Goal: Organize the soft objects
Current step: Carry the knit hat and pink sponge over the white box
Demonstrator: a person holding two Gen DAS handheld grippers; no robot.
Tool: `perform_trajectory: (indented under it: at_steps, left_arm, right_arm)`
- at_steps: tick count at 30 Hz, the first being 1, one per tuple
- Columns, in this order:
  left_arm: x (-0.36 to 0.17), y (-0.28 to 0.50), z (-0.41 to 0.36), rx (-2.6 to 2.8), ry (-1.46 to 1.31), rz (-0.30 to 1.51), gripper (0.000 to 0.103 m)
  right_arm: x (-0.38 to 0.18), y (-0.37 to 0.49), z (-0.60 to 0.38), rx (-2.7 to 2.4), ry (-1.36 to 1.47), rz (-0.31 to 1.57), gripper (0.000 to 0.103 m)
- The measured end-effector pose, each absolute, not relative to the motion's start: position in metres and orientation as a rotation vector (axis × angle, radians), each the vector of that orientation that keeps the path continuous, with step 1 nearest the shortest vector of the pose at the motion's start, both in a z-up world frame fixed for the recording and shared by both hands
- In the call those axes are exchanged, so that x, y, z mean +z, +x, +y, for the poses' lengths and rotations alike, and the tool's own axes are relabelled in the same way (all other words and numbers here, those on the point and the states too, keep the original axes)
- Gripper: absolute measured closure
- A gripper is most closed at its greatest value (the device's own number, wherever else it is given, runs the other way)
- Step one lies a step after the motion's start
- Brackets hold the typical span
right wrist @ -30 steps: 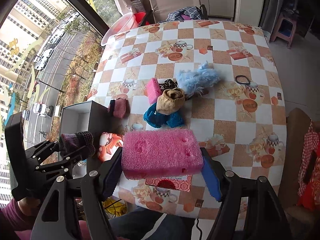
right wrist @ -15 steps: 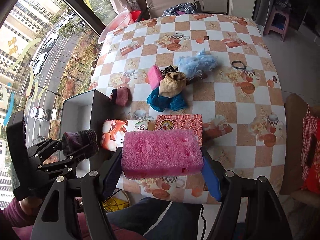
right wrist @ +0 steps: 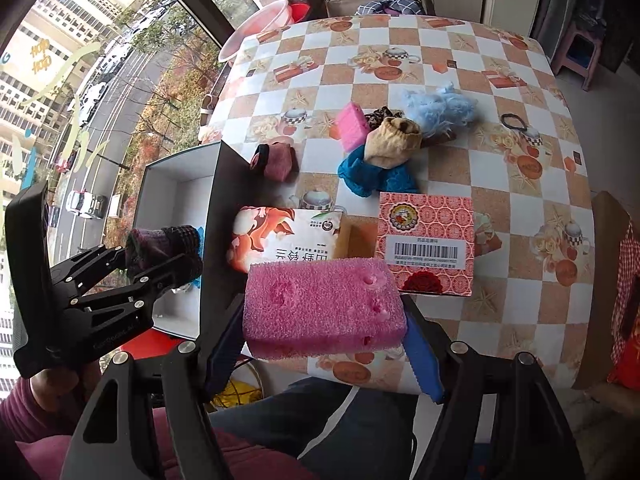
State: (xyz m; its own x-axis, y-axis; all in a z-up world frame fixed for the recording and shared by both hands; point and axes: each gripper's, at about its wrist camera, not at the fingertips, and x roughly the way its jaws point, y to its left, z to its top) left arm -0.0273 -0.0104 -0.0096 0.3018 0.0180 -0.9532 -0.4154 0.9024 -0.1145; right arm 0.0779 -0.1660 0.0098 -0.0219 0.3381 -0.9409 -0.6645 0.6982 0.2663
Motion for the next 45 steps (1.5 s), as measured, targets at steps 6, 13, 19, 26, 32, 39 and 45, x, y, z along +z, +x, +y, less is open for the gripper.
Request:
perform_trajectory:
  at_steps: [6,13,19,26,32,39,45]
  left_arm:
    - [-0.008,-0.044,0.007,0.349,-0.412,1.216,0.051]
    - [-0.011,-0.069,0.029,0.426,-0.471,1.200,0.051]
    - [-0.014,-0.089,0.053,0.500,-0.522,1.183,0.051]
    - [-0.018,-0.109,0.085,0.597,-0.576,1.159,0.051]
    - [-0.024,-0.117,0.109,0.655,-0.594,1.150,0.051]
    - [-0.036,-0.115,0.124,0.689,-0.594,1.164,0.051]
    - [-0.044,-0.114,0.129,0.700,-0.605,1.179,0.051]
  right_arm:
    - [0.010,0.060,-0.135,0.892,-0.386,1.359,0.029]
    - [0.009,0.040,-0.097,0.978,-0.480,1.345,0.029]
    - [0.008,0.027,-0.061,1.056,-0.555,1.325,0.029]
    - [0.010,0.015,-0.018,1.139,-0.636,1.288,0.029]
    - [0.005,0.006,0.021,1.202,-0.701,1.266,0.029]
    - [0.000,0.004,0.061,1.235,-0.727,1.262,0.029]
    - [-0.003,0.005,0.080,1.240,-0.736,1.256,0.029]
